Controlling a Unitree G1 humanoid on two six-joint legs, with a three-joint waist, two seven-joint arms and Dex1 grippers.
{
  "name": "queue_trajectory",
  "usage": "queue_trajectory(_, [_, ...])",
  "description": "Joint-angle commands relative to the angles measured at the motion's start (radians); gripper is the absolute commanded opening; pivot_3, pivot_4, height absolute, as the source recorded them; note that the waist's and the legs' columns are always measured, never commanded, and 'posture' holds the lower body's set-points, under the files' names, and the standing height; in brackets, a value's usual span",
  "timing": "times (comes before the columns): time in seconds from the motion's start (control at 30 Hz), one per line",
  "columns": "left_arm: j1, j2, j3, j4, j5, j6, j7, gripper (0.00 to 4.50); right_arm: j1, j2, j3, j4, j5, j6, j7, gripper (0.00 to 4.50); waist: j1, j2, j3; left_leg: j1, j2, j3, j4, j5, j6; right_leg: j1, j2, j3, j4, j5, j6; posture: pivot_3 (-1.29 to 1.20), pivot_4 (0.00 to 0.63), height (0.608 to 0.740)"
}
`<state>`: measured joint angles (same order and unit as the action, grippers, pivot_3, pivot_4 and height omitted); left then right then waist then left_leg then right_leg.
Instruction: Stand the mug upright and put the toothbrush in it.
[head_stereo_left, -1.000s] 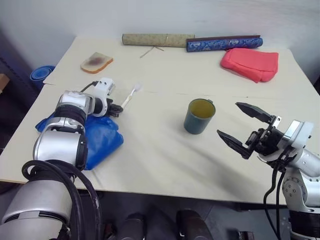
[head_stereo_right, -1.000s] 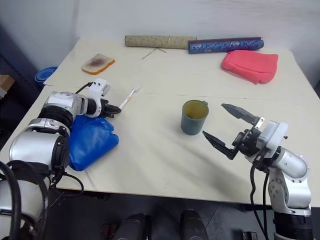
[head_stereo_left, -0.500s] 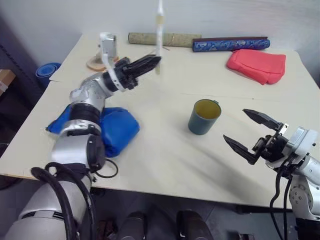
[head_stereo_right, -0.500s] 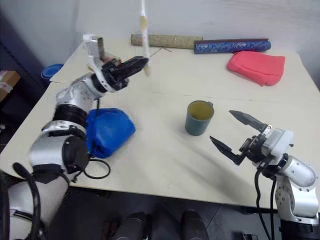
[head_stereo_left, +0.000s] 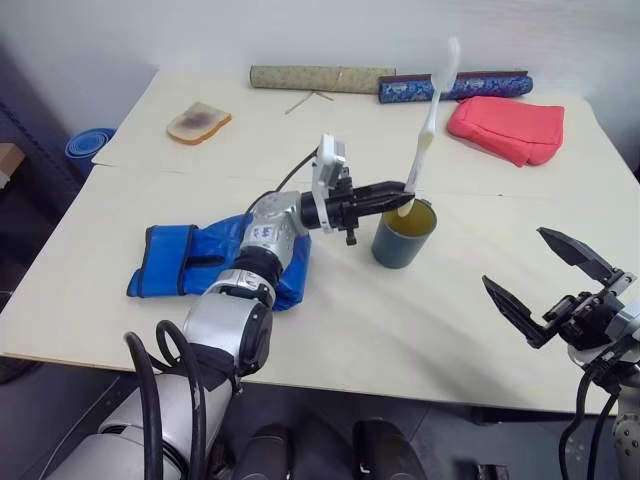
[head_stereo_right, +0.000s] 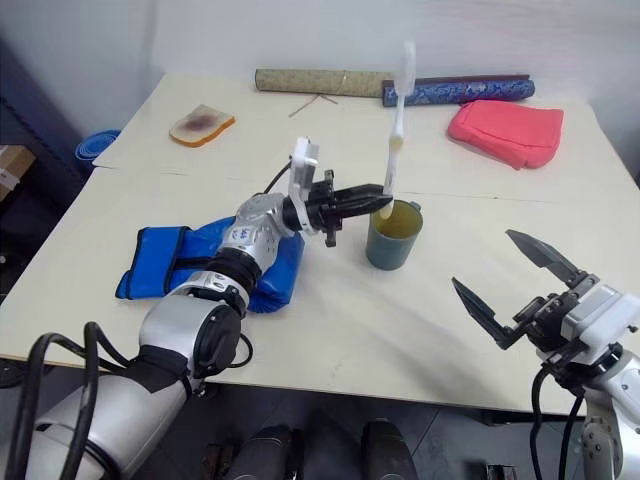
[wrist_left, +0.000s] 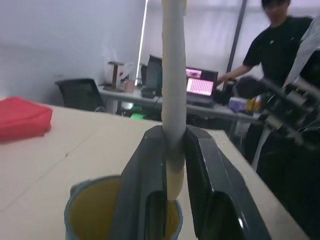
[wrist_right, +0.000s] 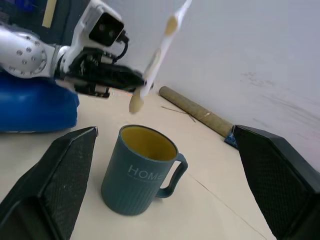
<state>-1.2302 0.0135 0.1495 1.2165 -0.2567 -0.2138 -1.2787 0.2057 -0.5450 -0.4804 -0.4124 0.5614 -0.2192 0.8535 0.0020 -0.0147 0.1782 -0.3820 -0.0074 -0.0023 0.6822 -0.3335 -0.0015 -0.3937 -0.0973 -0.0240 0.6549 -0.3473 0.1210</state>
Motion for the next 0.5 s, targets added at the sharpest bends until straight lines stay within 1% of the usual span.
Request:
queue_trajectory(0.03, [-0.01, -0.013, 0.004, 0.031, 0.03, -0.084, 0.058, 0.28, 0.018, 0.011, -0.023, -0.059, -0.002, -0.019, -0.035, 4.5, 0.002, 0.0, 0.0, 0.0, 0.0, 0.0, 0.0, 0.0, 0.0, 0.0, 0.0, 0.0, 0.0, 0.0, 0.0, 0.0, 0.15, 0.74])
queue_trajectory(0.27, [-0.012, -0.048, 0.019, 0.068, 0.048, -0.117, 0.164, 0.28, 0.026, 0.039, 0.011, -0.07, -0.021, -0.034, -0.061, 4.5, 0.02, 0.0, 0.0, 0.0, 0.0, 0.0, 0.0, 0.0, 0.001, 0.0, 0.0, 0.001, 0.0, 0.0, 0.0, 0.0, 0.15, 0.74])
queue_trajectory(0.5, [0.005, -0.075, 0.009, 0.083, 0.088, -0.121, 0.22, 0.28, 0.019, 0.042, 0.022, -0.064, -0.025, -0.048, -0.069, 4.5, 0.023, 0.0, 0.0, 0.0, -0.001, 0.001, 0.001, -0.001, 0.002, 0.0, 0.0, 0.001, 0.0, 0.0, 0.001, 0.0, 0.15, 0.74])
